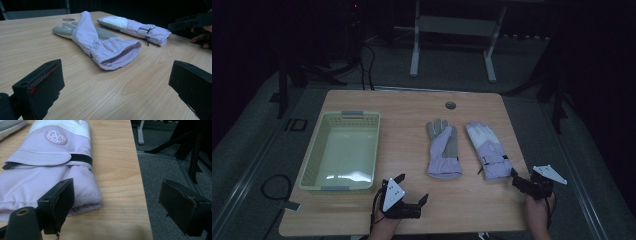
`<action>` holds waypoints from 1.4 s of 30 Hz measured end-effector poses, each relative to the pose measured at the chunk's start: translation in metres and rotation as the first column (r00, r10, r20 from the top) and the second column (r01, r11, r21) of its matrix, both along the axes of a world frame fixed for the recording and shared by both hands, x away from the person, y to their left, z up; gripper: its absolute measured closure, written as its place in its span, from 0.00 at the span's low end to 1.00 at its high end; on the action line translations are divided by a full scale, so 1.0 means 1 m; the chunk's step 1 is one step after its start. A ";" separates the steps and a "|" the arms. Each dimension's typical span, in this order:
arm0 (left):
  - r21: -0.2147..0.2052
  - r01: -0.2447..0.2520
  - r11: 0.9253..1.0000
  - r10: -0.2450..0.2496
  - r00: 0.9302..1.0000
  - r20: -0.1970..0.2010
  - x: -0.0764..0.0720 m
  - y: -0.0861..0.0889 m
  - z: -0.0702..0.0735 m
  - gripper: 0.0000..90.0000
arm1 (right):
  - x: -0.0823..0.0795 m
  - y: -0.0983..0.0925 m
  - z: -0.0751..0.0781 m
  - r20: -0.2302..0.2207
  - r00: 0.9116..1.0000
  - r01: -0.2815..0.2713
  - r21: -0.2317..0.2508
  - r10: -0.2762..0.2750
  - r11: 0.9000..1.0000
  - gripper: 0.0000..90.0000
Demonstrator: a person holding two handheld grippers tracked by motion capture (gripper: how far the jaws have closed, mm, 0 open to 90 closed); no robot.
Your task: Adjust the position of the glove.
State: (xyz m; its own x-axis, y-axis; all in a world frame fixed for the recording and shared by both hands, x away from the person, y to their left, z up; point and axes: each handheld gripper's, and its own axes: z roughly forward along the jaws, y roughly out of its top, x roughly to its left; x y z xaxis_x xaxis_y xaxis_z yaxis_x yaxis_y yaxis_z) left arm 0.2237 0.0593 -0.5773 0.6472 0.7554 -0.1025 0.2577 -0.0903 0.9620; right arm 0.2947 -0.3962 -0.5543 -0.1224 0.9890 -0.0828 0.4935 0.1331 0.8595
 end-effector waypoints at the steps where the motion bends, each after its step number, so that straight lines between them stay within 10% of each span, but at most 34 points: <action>1: -0.002 -0.002 1.000 0.002 1.000 0.001 0.000 0.000 0.000 0.00 | 0.000 0.000 0.000 0.000 1.000 0.000 0.000 0.000 1.000 0.15; 25: -0.004 0.015 1.000 -0.015 1.000 0.003 0.000 0.001 0.000 0.00 | 0.022 0.015 0.049 -0.012 0.995 -0.096 0.032 0.096 0.995 0.14; 42: -0.006 0.023 1.000 -0.023 1.000 0.005 0.000 0.000 0.000 0.00 | 0.044 0.064 0.090 0.000 0.962 -0.274 -0.002 0.274 0.962 0.14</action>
